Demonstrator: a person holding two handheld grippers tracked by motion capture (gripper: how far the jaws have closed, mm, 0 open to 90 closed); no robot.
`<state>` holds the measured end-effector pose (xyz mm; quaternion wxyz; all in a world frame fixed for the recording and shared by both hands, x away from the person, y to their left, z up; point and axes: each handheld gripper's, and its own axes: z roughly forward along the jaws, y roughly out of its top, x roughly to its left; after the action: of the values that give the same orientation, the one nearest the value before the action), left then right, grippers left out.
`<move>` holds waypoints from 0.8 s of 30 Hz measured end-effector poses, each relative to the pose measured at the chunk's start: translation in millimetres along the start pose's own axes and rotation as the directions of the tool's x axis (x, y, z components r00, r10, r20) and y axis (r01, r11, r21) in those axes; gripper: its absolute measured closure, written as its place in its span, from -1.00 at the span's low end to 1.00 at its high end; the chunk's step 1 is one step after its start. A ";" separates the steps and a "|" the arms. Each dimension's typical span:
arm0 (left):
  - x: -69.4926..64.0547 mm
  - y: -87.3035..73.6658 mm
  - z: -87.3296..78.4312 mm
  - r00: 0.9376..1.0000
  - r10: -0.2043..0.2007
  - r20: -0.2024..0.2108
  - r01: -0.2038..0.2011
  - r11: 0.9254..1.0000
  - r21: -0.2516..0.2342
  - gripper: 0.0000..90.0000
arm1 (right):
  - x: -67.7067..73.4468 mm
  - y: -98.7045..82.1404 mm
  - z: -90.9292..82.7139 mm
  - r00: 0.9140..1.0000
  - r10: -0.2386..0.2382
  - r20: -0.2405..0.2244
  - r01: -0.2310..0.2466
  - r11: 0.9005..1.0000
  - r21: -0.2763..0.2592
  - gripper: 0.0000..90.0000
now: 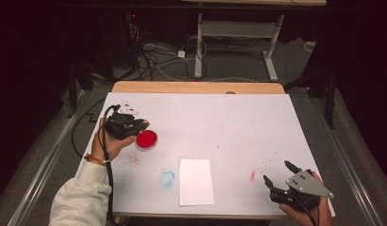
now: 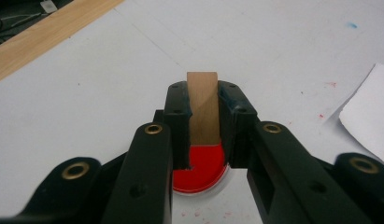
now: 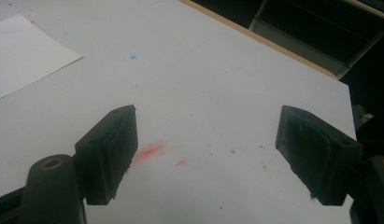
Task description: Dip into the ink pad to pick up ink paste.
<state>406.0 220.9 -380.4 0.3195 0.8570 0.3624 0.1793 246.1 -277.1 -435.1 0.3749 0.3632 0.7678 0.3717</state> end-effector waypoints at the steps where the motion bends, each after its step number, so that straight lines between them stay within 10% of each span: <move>1: 0.0 0.1 -1.1 1.000 -0.004 -0.003 0.004 1.000 -0.004 0.64 | 0.0 0.0 0.0 1.000 0.000 0.000 0.000 1.000 0.000 -0.52; 13: -3.7 -1.4 2.3 0.999 0.033 0.001 -0.033 0.999 -0.018 0.64 | -0.1 -0.4 0.7 1.000 -0.001 -0.004 0.001 1.000 -0.001 -0.52; 24: 12.7 -22.3 51.3 0.999 -0.029 0.026 0.026 0.992 0.127 0.64 | 0.5 -0.5 1.3 1.000 -0.009 -0.007 0.009 1.000 0.001 -0.52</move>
<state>430.9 220.7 -432.1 0.2718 0.8729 0.3803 0.1394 246.8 -276.5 -436.3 0.3735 0.3588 0.7709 0.3708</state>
